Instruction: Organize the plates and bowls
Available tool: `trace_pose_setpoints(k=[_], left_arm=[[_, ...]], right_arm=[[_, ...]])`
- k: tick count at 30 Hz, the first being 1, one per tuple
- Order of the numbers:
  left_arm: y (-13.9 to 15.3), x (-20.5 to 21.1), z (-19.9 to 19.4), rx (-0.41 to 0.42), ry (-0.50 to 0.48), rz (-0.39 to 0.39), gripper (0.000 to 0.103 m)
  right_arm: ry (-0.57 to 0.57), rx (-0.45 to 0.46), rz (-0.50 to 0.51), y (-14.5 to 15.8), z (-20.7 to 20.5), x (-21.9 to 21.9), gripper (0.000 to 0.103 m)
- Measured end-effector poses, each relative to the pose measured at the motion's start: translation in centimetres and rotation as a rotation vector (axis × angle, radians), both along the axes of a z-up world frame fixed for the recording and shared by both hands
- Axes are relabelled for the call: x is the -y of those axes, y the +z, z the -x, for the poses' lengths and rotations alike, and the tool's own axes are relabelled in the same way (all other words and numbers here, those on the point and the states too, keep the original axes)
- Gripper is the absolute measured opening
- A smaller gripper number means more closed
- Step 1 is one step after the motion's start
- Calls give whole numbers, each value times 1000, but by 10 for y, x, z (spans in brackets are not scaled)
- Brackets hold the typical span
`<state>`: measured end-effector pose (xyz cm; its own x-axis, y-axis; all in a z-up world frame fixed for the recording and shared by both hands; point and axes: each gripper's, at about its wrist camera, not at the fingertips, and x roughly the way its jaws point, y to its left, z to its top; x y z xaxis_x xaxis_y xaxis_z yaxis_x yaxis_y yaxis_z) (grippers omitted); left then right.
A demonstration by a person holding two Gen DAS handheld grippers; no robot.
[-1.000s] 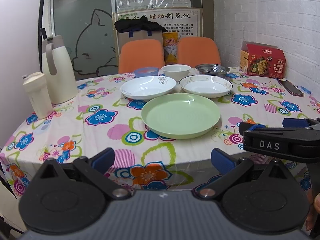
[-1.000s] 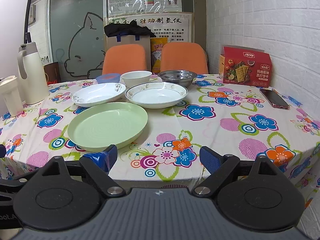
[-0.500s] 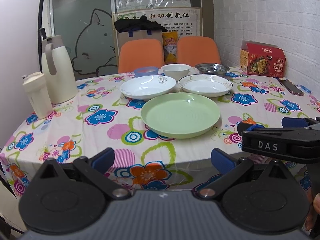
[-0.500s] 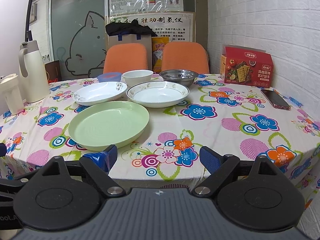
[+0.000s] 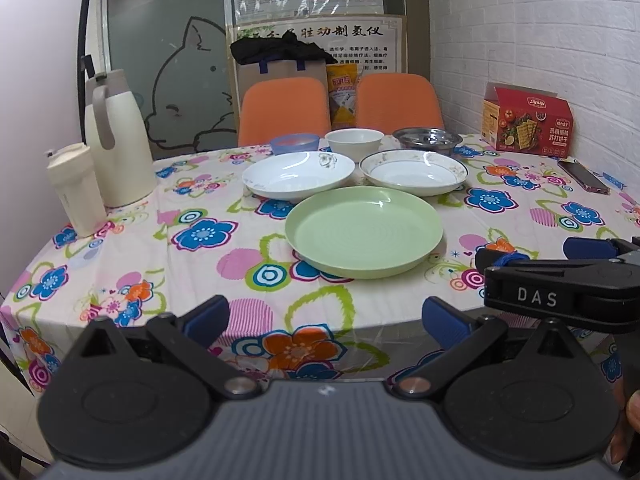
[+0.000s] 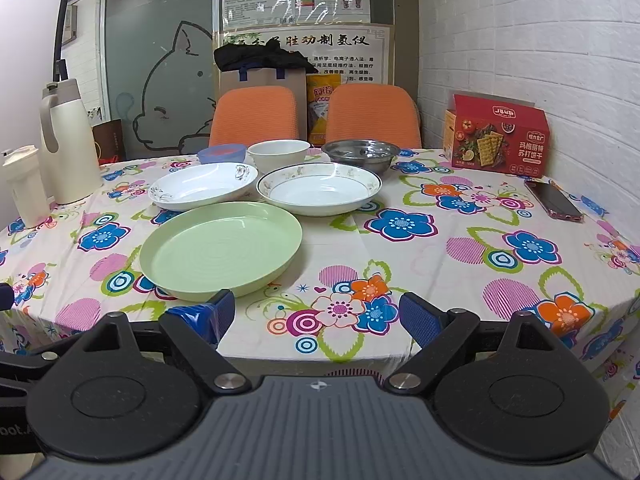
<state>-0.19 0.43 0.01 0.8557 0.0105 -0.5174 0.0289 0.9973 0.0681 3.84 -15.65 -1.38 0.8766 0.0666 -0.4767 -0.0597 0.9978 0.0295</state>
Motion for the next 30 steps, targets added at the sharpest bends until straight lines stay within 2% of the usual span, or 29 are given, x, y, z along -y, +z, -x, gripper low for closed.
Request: trace_pose_setpoints(k=[30], left_arm=[[-3, -3, -7, -22, 4, 2, 102]], right_arm=[[14, -8, 6, -3, -2, -3, 76]])
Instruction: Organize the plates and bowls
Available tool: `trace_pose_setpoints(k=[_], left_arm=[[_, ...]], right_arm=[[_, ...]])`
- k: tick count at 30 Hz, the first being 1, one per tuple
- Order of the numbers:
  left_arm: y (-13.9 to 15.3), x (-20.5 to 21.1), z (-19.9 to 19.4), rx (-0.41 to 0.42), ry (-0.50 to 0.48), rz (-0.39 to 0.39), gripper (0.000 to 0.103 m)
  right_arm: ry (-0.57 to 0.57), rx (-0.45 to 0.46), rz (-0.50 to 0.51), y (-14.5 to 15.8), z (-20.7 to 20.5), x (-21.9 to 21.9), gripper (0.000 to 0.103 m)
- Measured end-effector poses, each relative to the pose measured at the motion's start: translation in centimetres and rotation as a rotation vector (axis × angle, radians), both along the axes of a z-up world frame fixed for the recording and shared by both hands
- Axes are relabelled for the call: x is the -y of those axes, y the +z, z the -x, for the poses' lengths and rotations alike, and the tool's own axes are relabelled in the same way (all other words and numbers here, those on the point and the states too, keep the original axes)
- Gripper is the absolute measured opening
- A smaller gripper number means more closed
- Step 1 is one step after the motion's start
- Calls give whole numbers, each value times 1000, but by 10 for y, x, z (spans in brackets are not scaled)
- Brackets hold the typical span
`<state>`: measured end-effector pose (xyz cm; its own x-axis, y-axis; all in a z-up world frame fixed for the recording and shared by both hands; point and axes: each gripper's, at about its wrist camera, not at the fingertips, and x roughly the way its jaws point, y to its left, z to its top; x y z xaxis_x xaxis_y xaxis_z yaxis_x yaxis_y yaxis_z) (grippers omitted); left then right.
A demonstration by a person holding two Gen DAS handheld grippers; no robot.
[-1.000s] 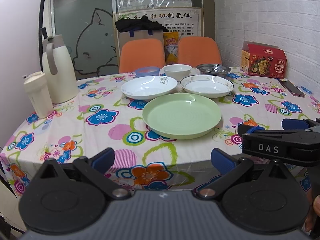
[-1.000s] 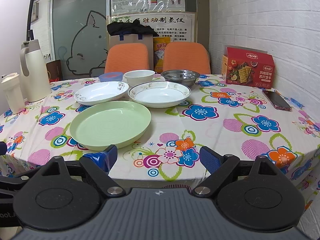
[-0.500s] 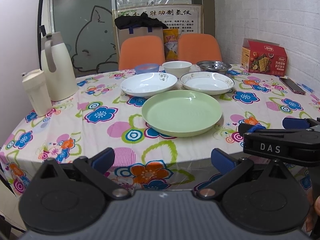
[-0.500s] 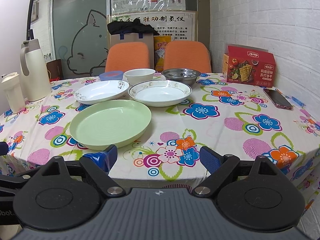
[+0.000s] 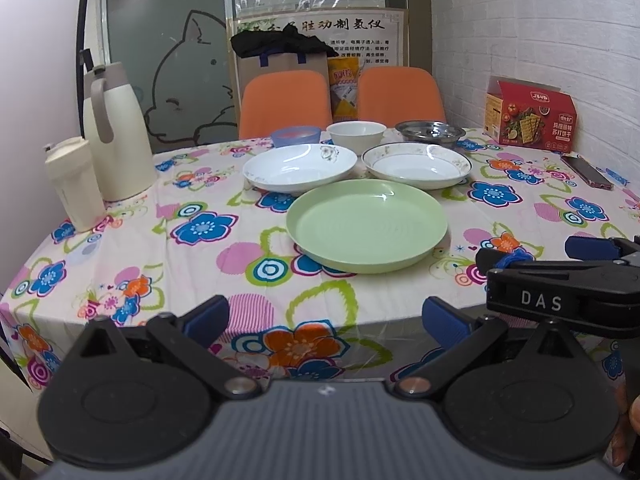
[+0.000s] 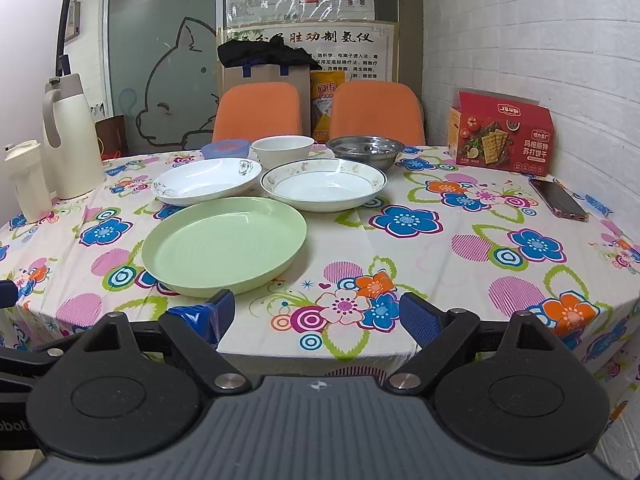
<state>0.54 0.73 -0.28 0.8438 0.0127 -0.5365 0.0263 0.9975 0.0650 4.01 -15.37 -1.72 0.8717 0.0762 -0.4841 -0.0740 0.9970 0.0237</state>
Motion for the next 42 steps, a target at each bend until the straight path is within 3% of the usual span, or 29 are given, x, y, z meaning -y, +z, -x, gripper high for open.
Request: trace_pose_setpoints(k=[8, 15, 20, 26, 34, 39, 42], left_arm=[[-3, -15, -26, -33, 16, 25, 102], [-1, -54, -83, -130, 46, 127, 102], [-1, -67, -139, -174, 86, 140, 102], [-25, -68, -195, -294, 42, 171, 102], [-36, -68, -214, -301, 3, 142, 97], [-40, -60, -216, -288, -21, 90, 96], [-38, -56, -216, -281, -44, 89, 90]], right_arm=[[-22, 4, -25, -2, -7, 11, 76], [-96, -43, -105, -17, -37, 35, 76], [-47, -73, -126, -15, -71, 26, 76], [43, -161, -46, -20, -126, -3, 76], [118, -221, -5, -28, -159, -19, 77], [161, -170, 1, -33, -153, -15, 78], [163, -154, 6, -33, -153, -17, 79]])
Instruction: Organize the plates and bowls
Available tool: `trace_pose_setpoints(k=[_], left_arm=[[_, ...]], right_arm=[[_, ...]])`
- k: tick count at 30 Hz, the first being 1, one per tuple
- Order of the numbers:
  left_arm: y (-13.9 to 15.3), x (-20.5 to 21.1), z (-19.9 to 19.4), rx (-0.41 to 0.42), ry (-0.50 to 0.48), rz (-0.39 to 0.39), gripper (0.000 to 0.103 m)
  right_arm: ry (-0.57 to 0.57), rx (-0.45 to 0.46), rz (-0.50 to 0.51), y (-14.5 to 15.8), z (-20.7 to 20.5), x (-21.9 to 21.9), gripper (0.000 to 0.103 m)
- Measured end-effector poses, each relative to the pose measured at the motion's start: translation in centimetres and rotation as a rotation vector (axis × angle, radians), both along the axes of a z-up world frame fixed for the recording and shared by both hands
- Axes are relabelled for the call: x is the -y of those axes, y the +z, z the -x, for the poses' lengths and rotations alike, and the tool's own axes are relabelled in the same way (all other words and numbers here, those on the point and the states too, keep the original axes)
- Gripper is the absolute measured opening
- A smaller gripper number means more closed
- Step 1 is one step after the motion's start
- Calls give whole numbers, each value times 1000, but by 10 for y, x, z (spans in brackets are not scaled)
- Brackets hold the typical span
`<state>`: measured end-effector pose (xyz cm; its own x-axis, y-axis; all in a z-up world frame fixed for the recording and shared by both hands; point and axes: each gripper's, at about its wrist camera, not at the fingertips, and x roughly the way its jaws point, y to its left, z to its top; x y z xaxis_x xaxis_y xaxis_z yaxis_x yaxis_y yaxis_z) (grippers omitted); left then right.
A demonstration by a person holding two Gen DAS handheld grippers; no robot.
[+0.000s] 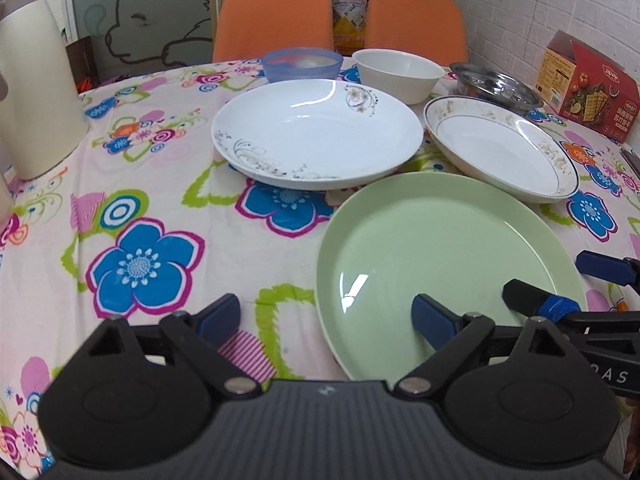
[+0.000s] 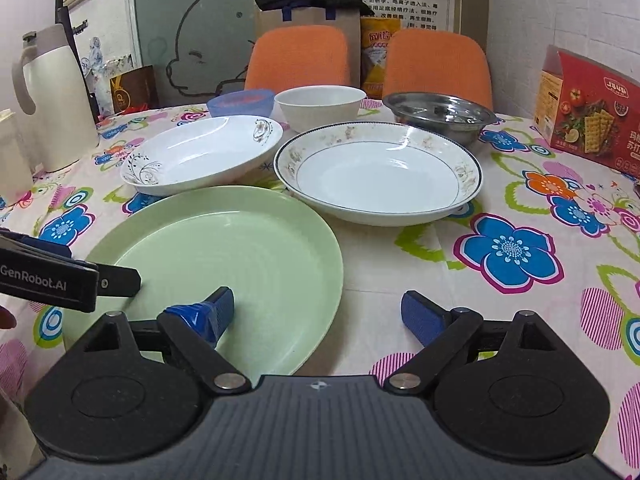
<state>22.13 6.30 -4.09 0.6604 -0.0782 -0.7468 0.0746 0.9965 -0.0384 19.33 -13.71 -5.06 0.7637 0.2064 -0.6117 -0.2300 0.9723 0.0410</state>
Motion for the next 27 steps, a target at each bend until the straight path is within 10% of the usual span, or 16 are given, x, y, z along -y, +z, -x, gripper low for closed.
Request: trace_pose_setpoints(k=[5, 11, 27], left_arm=[[4, 10, 6, 34, -57, -1, 55], [6, 13, 8, 37, -11, 7, 42], [18, -82, 33, 5, 198, -35, 39]], right_arm=[[70, 12, -5, -1, -1, -9, 78], [113, 61, -24, -4, 3, -13, 68], [234, 28, -179, 8, 9, -94, 68]])
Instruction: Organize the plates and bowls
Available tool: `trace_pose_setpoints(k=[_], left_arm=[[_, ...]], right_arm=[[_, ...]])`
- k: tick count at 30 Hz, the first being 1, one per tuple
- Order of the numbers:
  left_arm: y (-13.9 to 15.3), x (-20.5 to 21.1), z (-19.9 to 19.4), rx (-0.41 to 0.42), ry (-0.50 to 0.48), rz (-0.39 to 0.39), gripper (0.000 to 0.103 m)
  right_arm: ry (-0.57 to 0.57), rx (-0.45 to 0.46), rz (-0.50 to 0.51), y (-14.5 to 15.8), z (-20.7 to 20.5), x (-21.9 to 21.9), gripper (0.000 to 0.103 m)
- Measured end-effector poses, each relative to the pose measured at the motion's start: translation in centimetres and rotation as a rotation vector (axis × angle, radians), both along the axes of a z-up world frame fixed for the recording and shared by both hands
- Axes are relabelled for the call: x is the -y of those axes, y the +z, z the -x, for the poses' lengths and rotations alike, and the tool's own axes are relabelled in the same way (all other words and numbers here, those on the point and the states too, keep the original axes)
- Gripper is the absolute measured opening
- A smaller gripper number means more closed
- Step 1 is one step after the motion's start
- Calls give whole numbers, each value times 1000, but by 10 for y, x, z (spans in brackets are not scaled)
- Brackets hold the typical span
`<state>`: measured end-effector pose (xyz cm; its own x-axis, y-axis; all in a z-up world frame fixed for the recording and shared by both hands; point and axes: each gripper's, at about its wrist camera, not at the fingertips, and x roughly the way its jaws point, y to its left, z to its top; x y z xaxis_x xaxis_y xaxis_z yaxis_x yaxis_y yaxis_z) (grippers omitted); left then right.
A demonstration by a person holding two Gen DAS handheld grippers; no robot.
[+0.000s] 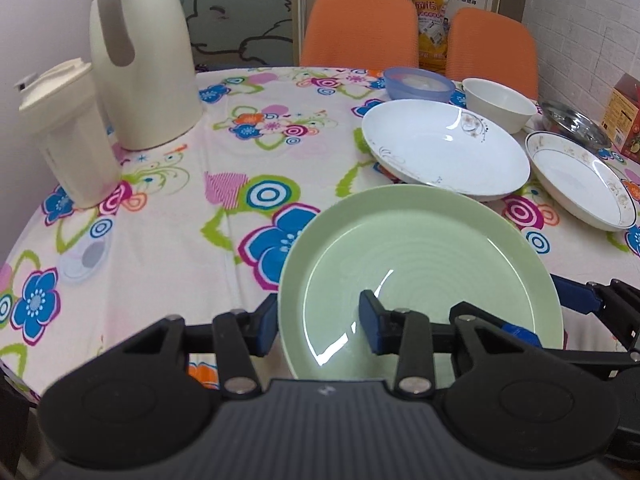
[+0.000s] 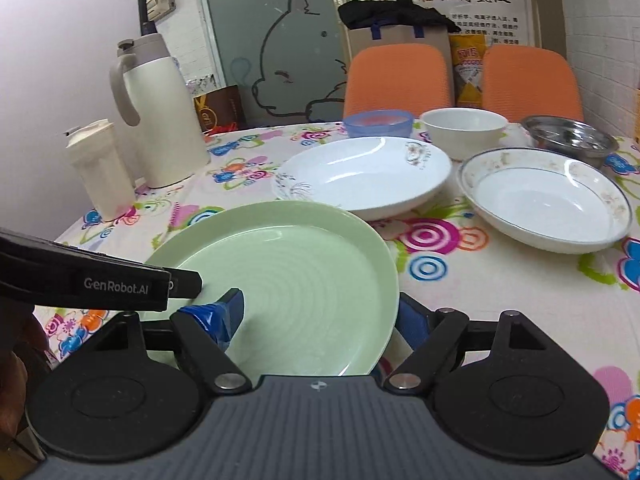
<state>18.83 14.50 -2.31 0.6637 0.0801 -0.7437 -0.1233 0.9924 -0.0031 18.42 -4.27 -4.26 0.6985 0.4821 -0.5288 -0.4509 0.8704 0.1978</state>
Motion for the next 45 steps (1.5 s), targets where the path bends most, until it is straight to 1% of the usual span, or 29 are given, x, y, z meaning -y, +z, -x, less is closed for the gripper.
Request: trace_pose_setpoints(k=[2, 4, 7, 17, 20, 24, 27, 28, 29, 30, 31, 33, 34, 35, 38, 41, 43, 45], left_arm=[[-6, 0, -3, -10, -10, 11, 39], [-9, 3, -7, -3, -18, 24, 39], [-9, 4, -13, 2, -25, 20, 39], [-11, 0, -23, 13, -23, 30, 39], [-11, 2, -22, 17, -23, 27, 39], [-11, 8, -18, 24, -38, 33, 39], [-12, 6, -20, 35, -38, 52, 40], [-12, 4, -21, 32, -46, 60, 42], [-11, 1, -23, 21, -53, 63, 62], [-9, -3, -23, 21, -52, 72, 70], [-6, -8, -22, 33, -47, 86, 70], [5, -21, -23, 54, -35, 104, 70], [10, -27, -28, 63, -27, 114, 71], [16, -34, -35, 72, -17, 125, 71], [32, -46, -64, 92, -31, 151, 72], [35, -47, -101, 73, -62, 169, 72], [31, -45, -124, 38, -66, 178, 72], [26, -44, -141, 11, -68, 183, 72]], right_arm=[[8, -16, -4, -2, 1, -3, 68], [-2, -31, 11, -5, 0, -5, 69], [-25, -13, 52, -5, -2, -7, 70], [-23, 6, 92, -8, -8, -14, 72], [-22, 8, 86, -8, -10, -13, 72], [-26, -14, 60, -7, -12, -8, 72], [-38, -9, 82, -7, -10, -8, 72], [-35, -6, 90, -7, -10, -8, 72], [-29, -1, 100, -8, -10, -9, 72], [-22, 0, 109, -7, -10, -10, 73], [-9, -11, 104, -6, -12, -7, 72], [0, -43, 27, 2, -16, 9, 70], [-22, -27, -10, 9, -16, 20, 70], [-42, 3, -18, 18, -16, 30, 71], [-49, 81, 53, 45, -39, 43, 71], [-27, 121, 107, 62, -82, 47, 71], [-19, 109, 156, 63, -116, 44, 71], [13, 69, 190, 55, -149, 40, 71]])
